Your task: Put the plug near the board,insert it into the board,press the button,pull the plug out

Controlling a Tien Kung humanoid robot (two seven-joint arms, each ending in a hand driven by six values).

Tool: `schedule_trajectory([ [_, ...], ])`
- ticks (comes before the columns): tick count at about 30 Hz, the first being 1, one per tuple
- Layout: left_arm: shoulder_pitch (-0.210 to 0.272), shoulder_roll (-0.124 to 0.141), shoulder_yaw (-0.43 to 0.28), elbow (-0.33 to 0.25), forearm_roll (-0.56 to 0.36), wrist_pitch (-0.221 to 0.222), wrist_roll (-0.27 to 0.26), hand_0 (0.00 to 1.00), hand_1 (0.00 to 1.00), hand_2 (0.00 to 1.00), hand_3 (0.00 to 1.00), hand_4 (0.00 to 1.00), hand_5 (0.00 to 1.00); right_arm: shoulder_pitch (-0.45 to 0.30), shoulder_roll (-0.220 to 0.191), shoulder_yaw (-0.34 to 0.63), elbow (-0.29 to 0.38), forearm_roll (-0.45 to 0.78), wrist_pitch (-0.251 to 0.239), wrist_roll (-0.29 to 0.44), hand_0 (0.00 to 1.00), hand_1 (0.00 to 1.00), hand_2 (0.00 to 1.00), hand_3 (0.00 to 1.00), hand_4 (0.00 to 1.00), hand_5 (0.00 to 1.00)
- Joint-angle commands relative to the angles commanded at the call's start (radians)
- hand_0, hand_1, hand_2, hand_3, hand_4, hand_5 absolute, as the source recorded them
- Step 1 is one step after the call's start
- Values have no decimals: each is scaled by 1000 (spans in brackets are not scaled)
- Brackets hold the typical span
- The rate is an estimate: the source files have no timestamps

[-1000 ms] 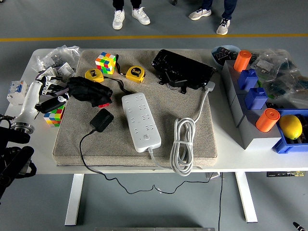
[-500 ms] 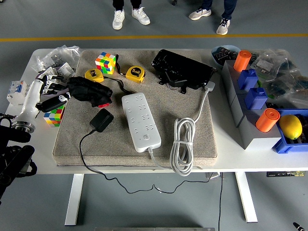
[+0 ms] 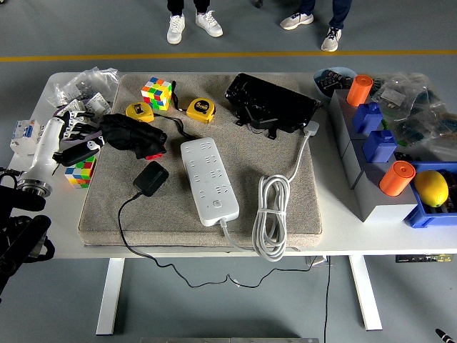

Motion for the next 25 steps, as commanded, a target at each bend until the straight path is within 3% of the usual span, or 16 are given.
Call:
schedule_trajectory([
  [25,6,-2,2,-6,3,-3,9,512,613,599,684,873,374,-6,2,5,0,-1,-1,2,606,625,627,551,988,453],
])
